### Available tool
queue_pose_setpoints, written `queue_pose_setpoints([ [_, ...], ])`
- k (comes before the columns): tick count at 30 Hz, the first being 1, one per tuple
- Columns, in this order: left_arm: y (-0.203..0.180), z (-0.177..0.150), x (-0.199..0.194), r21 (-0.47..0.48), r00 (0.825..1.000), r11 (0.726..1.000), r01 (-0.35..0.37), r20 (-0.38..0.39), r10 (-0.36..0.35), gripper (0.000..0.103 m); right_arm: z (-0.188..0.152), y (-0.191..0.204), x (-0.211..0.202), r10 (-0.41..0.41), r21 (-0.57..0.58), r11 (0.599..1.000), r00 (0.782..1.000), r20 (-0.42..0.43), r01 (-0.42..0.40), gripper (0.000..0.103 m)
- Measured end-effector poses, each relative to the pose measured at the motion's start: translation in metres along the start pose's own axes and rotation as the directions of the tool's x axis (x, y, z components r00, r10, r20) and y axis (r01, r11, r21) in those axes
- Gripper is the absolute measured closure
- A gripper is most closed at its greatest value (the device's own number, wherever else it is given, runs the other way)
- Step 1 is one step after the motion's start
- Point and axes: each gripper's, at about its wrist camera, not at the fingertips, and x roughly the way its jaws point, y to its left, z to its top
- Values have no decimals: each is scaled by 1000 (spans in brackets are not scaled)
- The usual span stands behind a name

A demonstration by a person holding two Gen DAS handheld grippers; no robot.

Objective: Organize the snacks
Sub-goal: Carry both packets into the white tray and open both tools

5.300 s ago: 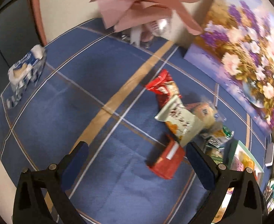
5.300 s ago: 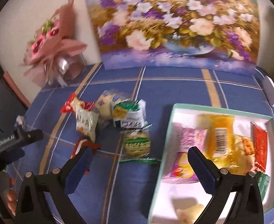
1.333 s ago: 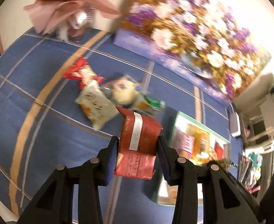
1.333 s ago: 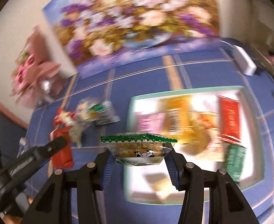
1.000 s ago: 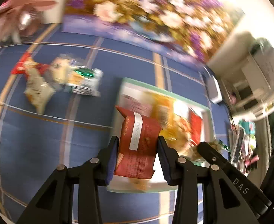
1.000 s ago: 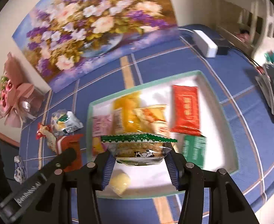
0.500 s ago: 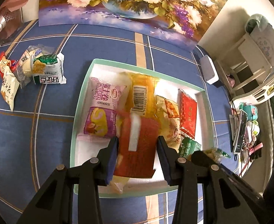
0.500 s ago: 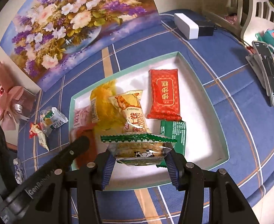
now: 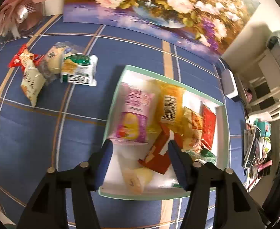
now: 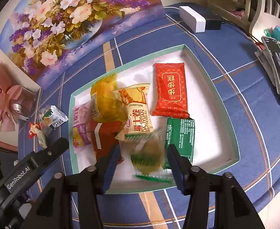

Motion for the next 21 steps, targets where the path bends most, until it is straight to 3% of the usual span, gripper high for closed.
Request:
queue_pose_setpoints([
  [6, 12, 2, -2, -22, 999, 999, -41, -1, 41, 36, 1, 4, -1, -12, -10, 1000, 1000, 7, 12, 37],
  [9, 15, 2, -3, -28, 997, 997, -76, 11, 76, 14, 1, 7, 0, -32, -20, 999, 999, 13, 32, 24],
  [12, 18, 2, -6, -23, 987, 988, -153, 46, 154, 14, 2, 10, -1, -41, -36, 998, 999, 32, 42, 15],
  [14, 21, 2, -7, -23, 977, 979, -203, 67, 204, 11, 2, 11, -1, -44, -50, 998, 998, 48, 47, 0],
  [16, 26, 3, -9, -30, 970, 973, -229, 81, 231, 1, 2, 14, -2, -55, -66, 996, 996, 69, 59, 0],
  [21, 29, 6, -9, -23, 958, 963, -270, 92, 271, 1, 2, 19, -3, -49, -87, 995, 995, 92, 57, 0],
])
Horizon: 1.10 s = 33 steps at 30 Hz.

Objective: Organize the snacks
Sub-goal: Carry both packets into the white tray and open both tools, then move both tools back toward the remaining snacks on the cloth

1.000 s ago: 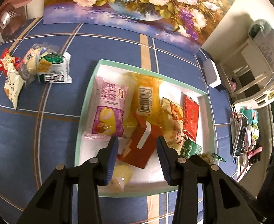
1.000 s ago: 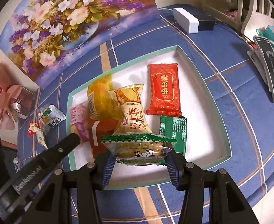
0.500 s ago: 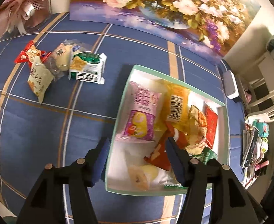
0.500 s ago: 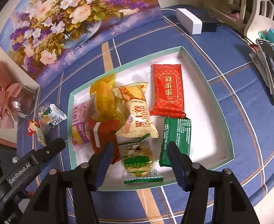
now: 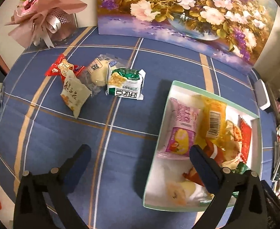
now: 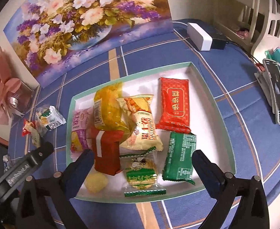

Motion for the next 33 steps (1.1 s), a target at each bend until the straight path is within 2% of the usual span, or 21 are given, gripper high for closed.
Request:
queue_pose_setpoints([
  [15, 3, 4, -5, 9, 999, 1000, -16, 37, 15, 1, 2, 9, -15, 12, -49, 999, 990, 140, -5, 0],
  [20, 8, 5, -5, -8, 999, 1000, -7, 37, 8, 0, 3, 11, -16, 16, -55, 998, 989, 145, -8, 0],
  [25, 15, 7, -6, -25, 999, 1000, 6, 38, -5, 1, 5, 11, -17, 96, -30, 995, 986, 138, -93, 0],
  [33, 27, 11, -8, -45, 999, 999, 8, 49, -6, 0, 8, 25, -31, 98, -60, 994, 975, 198, -88, 0],
])
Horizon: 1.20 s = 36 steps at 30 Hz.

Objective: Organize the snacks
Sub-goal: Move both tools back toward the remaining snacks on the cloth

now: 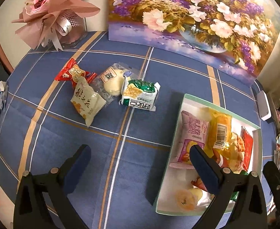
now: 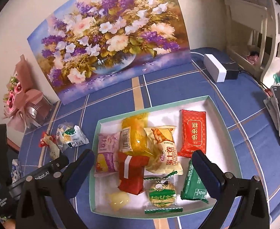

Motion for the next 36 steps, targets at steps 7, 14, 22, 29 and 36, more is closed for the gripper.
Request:
queue_pose_setpoints([
  [7, 10, 5, -3, 21, 997, 998, -66, 33, 65, 1, 1, 15, -8, -92, -61, 994, 994, 63, 96, 0],
  [14, 17, 9, -6, 44, 993, 993, -110, 56, 108, 1, 0, 33, -8, -127, -112, 984, 987, 95, 137, 0],
  [22, 37, 15, -3, 21, 991, 992, -121, 56, 119, 1, 0, 54, 2, -74, -129, 988, 993, 90, 86, 0],
  [29, 58, 22, -4, -6, 987, 990, -142, 77, 142, 1, 1, 75, 7, -106, -166, 979, 990, 98, 121, 0],
  [36, 75, 31, -4, -29, 986, 991, -134, 91, 136, 1, 7, 95, 18, -71, -194, 978, 996, 62, 82, 0],
])
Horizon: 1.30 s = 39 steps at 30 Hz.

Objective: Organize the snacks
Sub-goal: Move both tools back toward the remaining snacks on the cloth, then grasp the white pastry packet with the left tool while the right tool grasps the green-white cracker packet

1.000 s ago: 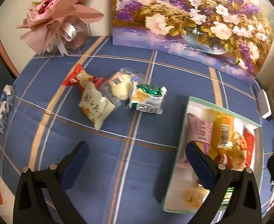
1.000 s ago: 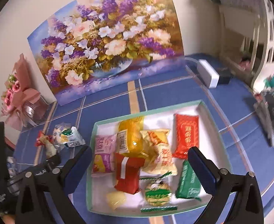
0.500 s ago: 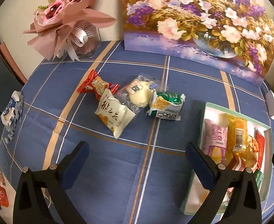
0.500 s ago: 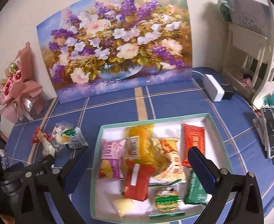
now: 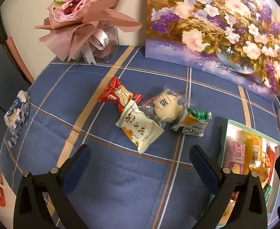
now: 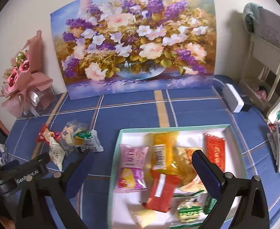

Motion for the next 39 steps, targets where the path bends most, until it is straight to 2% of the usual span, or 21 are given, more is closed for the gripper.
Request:
queue_pose_setpoints([
  [3, 7, 4, 2, -13, 1000, 1000, 8, 4, -8, 1, 1, 3, 8, -6, 44, 999, 1000, -21, 7, 0],
  [6, 18, 9, 4, -37, 1000, 999, 15, 7, -14, 1, 3, 10, 17, 25, 36, 999, 999, -39, -23, 0],
  [11, 45, 17, 13, -116, 999, 992, 46, 3, -45, 1, 5, 26, 25, 54, 25, 998, 998, -21, -54, 0],
  [16, 76, 22, 25, -206, 998, 977, 56, 2, -57, 1, 12, 42, 35, 81, 31, 996, 997, -10, -81, 0],
  [22, 102, 22, 40, -308, 995, 946, 98, 9, -100, 1, 11, 67, 54, 124, 11, 992, 991, -42, -123, 0],
  [28, 107, 25, 59, -380, 978, 905, 194, 7, -207, 0, -2, 94, 77, 139, -52, 988, 986, -91, -144, 0],
  [31, 103, 27, 74, -388, 975, 903, 187, -38, -218, 1, -6, 101, 87, 142, -78, 986, 985, -97, -150, 0],
  [35, 98, 28, 96, -426, 962, 881, 206, -77, -262, 1, -4, 108, 97, 138, -112, 982, 986, -96, -149, 0],
  [39, 86, 28, 115, -428, 954, 880, 206, -113, -278, 1, -1, 113, 111, 131, -125, 982, 985, -110, -145, 0],
])
